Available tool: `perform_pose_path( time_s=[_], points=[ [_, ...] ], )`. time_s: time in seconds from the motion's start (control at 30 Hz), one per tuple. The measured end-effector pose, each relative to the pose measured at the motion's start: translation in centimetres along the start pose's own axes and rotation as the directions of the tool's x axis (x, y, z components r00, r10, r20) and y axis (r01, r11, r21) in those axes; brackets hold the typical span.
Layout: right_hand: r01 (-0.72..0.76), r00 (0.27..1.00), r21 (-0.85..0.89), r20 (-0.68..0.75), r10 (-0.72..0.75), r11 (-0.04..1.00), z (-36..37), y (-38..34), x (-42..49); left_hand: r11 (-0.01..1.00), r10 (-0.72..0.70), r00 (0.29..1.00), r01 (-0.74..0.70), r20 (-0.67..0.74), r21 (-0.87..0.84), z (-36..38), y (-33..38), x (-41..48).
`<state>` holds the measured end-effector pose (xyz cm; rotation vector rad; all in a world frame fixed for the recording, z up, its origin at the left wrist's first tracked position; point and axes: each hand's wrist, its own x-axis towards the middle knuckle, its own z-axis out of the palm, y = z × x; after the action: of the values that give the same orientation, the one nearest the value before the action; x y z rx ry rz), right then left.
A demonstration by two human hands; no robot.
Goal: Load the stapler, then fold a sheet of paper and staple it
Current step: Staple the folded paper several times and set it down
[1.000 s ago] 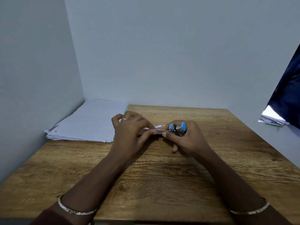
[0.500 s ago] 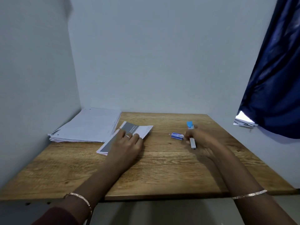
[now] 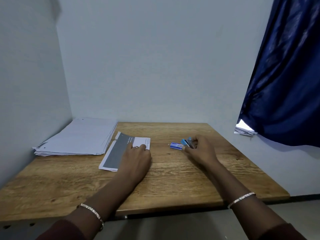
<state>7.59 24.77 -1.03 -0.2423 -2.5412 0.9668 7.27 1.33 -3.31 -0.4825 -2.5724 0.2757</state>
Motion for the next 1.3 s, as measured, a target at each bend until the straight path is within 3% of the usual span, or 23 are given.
perform_pose_path(
  time_s=[0.1, 0.23, 0.37, 0.53, 0.73, 0.83, 0.97, 1.3],
  points=[
    [0.097, 0.992, 0.036, 0.076, -0.1, 0.995, 1.4, -1.0, 0.8, 0.996, -0.052, 0.999, 0.052, 0.005, -0.074, 0.7, 0.0, -0.1],
    [0.147, 0.988, -0.001, 0.043, -0.147, 0.989, 4.0, -2.3, 1.4, 0.967, -0.127, 0.992, 0.13, 0.026, -0.219, 1.3, -0.2, 0.0],
    [0.175, 0.985, -0.214, 0.031, -0.172, 0.961, 5.4, -2.9, 1.8, 0.928, -0.173, 0.985, 0.17, 0.022, -0.33, 1.4, 0.0, -0.1],
    [0.12, 0.992, -0.327, -0.001, -0.127, 0.937, 5.8, -3.0, 2.3, 0.891, -0.202, 0.979, 0.197, 0.031, -0.409, 1.4, 0.0, -0.1],
    [0.05, 0.997, -0.27, -0.047, -0.065, 0.962, 5.6, -2.8, 2.1, 0.901, -0.206, 0.977, 0.208, 0.045, -0.381, 1.1, 0.2, -0.3],
    [0.105, 0.991, -0.201, -0.056, -0.119, 0.974, 6.2, -3.3, 2.1, 0.894, -0.214, 0.976, 0.216, 0.051, -0.391, 1.1, 0.2, -0.5],
    [0.147, 0.989, -0.235, 0.004, -0.15, 0.961, 6.9, -3.8, 2.2, 0.892, -0.216, 0.975, 0.222, 0.06, -0.393, 1.0, -0.1, -0.7],
    [-0.028, 0.987, -0.196, -0.161, -0.004, 0.98, 4.3, -1.4, 1.2, 0.918, -0.197, 0.978, 0.21, 0.073, -0.336, 0.3, -0.2, -1.3]
  ],
)
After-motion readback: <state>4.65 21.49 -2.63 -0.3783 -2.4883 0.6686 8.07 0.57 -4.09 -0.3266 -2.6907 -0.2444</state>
